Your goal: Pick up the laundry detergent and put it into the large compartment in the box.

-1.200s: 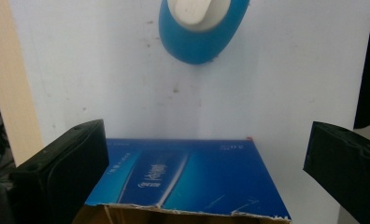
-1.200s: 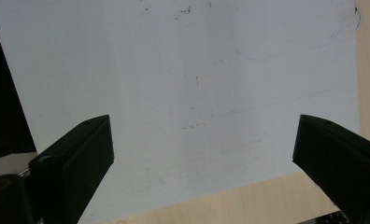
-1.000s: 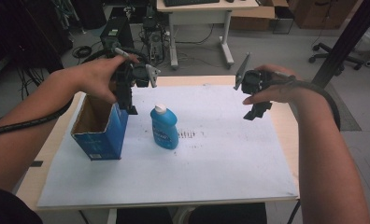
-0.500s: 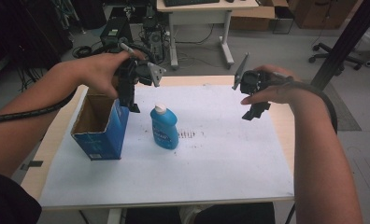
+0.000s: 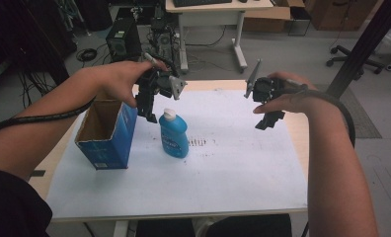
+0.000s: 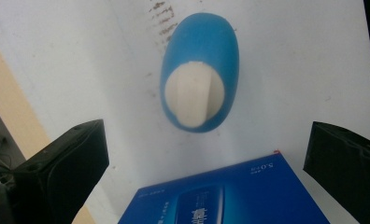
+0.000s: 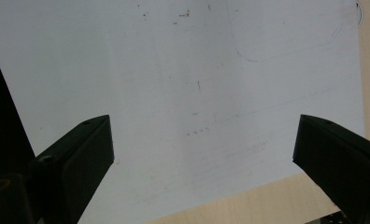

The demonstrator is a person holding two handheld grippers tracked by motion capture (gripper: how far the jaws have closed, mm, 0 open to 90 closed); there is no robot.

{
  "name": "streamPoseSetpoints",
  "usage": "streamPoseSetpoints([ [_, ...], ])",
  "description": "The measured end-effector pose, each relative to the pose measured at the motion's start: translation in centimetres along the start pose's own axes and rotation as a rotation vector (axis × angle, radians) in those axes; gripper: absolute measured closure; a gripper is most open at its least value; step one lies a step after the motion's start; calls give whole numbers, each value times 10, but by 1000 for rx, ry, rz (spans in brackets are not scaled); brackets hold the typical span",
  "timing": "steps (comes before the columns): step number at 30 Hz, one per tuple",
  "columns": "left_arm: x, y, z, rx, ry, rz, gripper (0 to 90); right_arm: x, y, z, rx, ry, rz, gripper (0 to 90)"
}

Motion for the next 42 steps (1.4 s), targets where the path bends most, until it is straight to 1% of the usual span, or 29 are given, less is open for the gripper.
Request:
streamPoseSetpoints([
  [1, 0, -1, 2, -2, 0, 0, 2, 0, 0, 0, 0, 0, 0, 50],
  [3, 1, -4, 7, 2, -18, 3, 1, 0, -2, -1, 2, 0, 2, 50],
  [5, 1, -6, 9, 3, -19, -4, 1, 0, -2, -1, -1, -4, 2, 49],
  [7, 1, -10, 15, 4, -38, -7, 1, 0, -4, -2, -4, -6, 4, 50],
  [10, 2, -12, 17, 6, -45, -3, 2, 0, -5, -3, 2, -7, 5, 50],
  [11, 3, -15, 20, 16, -49, 0, 1, 0, -5, -3, 5, -4, 6, 50],
  [13, 3, -16, 20, 20, -47, 0, 2, 1, -6, -4, 0, -6, 6, 50],
  [14, 3, -19, 22, 22, -46, -8, 1, 0, -7, -4, -1, -4, 7, 50],
  [18, 4, -25, 24, 35, -55, -9, 2, 1, -7, -3, 4, -3, 9, 50],
  [21, 4, -27, 25, 32, -58, -11, 2, 1, -8, -3, 2, -3, 8, 50],
  [22, 4, -30, 26, 37, -68, -10, 1, 0, -8, -3, 0, -2, 9, 50],
  [25, 5, -33, 26, 40, -73, -8, 2, 0, -8, -3, 3, -2, 10, 51],
  [29, 4, -36, 27, 39, -66, -11, 1, 0, -10, -3, 4, -4, 11, 51],
  [33, 4, -41, 29, 52, -79, -5, 1, 0, -12, -3, 1, -5, 13, 51],
  [36, 4, -45, 30, 52, -73, -3, 2, -1, -12, -3, 4, -2, 14, 51],
  [37, 4, -46, 30, 57, -84, 2, 2, -1, -13, -2, 6, -3, 13, 51],
  [40, 4, -49, 30, 55, -83, 2, 1, -1, -13, -2, 1, -5, 14, 51],
  [42, 4, -51, 30, 62, -83, 11, 1, -1, -13, -1, 5, -3, 15, 51],
])
Point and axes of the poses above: each handheld gripper's, and its own axes: y roughly backward along the jaws, z roughly out of its top, x roughly to its left, the point moved 2 cm from there along -y, roughly forward along the jaws, and after that the axes turned 11 degrees about x, right-handed, at the moved point
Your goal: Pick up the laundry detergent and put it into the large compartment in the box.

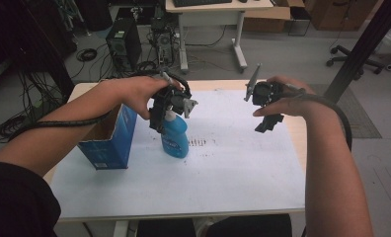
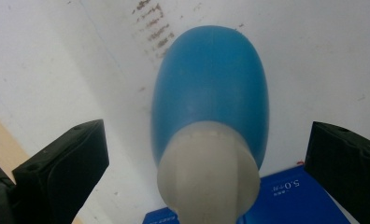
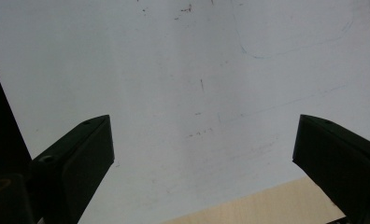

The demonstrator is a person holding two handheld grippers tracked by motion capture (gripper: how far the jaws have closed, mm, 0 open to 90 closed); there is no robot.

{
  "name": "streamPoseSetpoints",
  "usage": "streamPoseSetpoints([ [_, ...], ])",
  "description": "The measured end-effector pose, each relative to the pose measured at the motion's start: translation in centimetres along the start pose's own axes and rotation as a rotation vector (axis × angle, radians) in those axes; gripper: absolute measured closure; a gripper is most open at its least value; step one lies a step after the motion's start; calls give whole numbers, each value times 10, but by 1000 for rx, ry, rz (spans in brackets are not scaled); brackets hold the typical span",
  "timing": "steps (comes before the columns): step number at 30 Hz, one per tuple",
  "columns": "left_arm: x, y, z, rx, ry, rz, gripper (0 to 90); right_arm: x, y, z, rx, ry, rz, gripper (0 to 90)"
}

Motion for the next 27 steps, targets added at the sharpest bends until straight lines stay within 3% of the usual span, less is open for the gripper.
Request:
streamPoseSetpoints([
  [27, -5, -19, 5, 20, -13, 38, 2, 1, -3, 3, 6, 3, -2, 53],
])
Point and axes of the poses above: each handheld gripper's, and its own axes: y roughly backward along the jaws, z roughly out of its top, x roughly to its left, the point moved 2 cm from there along -y, roughly forward along the jaws, and after that the axes turned 11 degrees about x, right-handed, at the moved point
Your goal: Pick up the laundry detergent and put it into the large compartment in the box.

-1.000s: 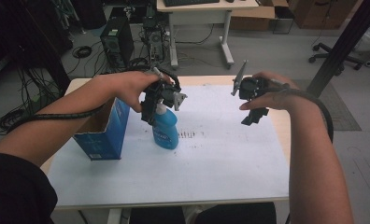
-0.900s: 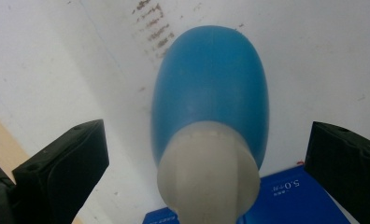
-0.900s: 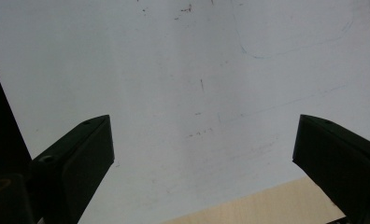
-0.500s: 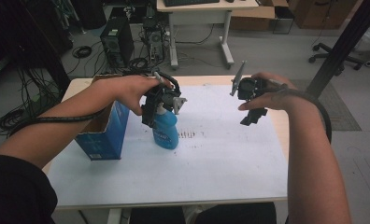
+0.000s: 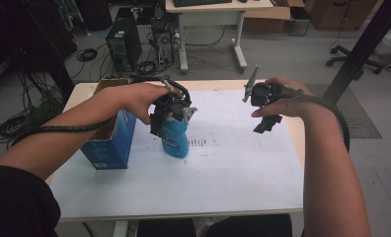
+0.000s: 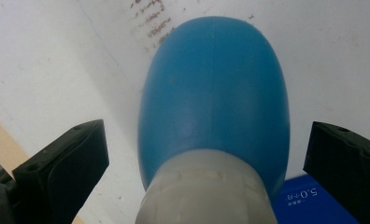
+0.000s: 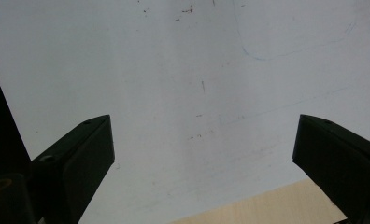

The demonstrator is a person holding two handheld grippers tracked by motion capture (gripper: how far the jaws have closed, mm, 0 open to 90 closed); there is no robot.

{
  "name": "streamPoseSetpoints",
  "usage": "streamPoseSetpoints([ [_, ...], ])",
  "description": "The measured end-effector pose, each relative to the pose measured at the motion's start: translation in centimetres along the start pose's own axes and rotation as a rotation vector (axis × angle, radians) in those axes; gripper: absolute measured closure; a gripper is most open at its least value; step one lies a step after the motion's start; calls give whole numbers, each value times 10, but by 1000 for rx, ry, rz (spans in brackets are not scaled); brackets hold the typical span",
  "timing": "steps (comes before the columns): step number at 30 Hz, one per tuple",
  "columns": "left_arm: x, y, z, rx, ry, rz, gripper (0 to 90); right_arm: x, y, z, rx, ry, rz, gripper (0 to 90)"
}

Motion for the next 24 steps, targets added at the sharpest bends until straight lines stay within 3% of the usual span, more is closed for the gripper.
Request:
streamPoseSetpoints([
  [24, 2, -3, 3, 12, -20, 4, 119, 1, -3, 0, 3, -5, 2, 54],
])
Point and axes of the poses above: each handheld gripper's, and its own axes: y roughly backward along the jaws, z roughly out of its top, x roughly to its left, the point moved 2 cm from there along -y, roughly forward along the jaws, and after that the axes turned 11 degrees about x, right-handed, at the moved point
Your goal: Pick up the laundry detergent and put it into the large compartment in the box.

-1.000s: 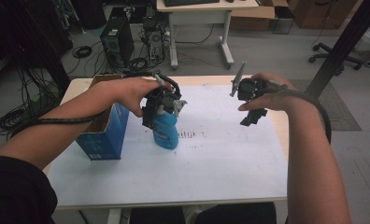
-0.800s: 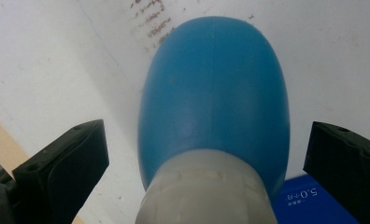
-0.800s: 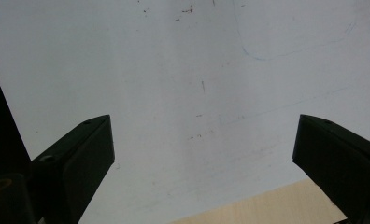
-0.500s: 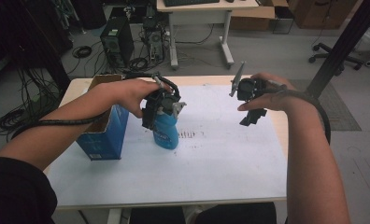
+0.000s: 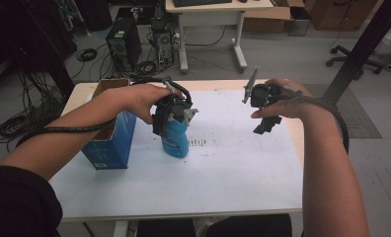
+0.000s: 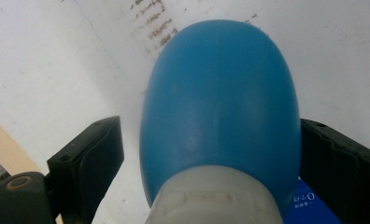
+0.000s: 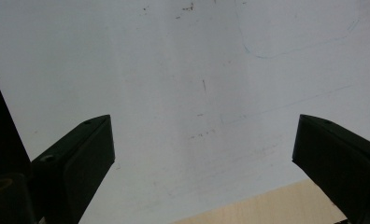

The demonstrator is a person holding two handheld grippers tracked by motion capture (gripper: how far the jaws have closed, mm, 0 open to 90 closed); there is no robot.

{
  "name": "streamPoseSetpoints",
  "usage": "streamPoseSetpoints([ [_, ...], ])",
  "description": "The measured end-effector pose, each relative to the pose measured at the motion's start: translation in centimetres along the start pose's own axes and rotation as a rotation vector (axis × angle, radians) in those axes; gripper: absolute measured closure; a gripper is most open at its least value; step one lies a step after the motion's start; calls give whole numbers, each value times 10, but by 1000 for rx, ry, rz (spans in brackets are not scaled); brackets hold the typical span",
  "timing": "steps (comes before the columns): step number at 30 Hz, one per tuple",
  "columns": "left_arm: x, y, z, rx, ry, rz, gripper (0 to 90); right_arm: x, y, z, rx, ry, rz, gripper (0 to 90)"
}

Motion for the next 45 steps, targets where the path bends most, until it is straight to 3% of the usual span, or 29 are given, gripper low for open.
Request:
streamPoseSetpoints([
  [37, 3, -3, 4, 22, -54, -36, 354, 0, -5, -3, -1, -3, 6, 55],
  [45, 3, -4, 3, 11, -62, -38, 365, 0, -6, -3, -6, -11, 7, 55],
])
Point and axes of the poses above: each handheld gripper's, and its own axes: y roughly backward along the jaws, z roughly out of its top, x roughly to its left, the point moved 2 cm from there along -y, roughly forward along the jaws, and after that the axes turned 11 degrees about x, right-handed, at the moved point
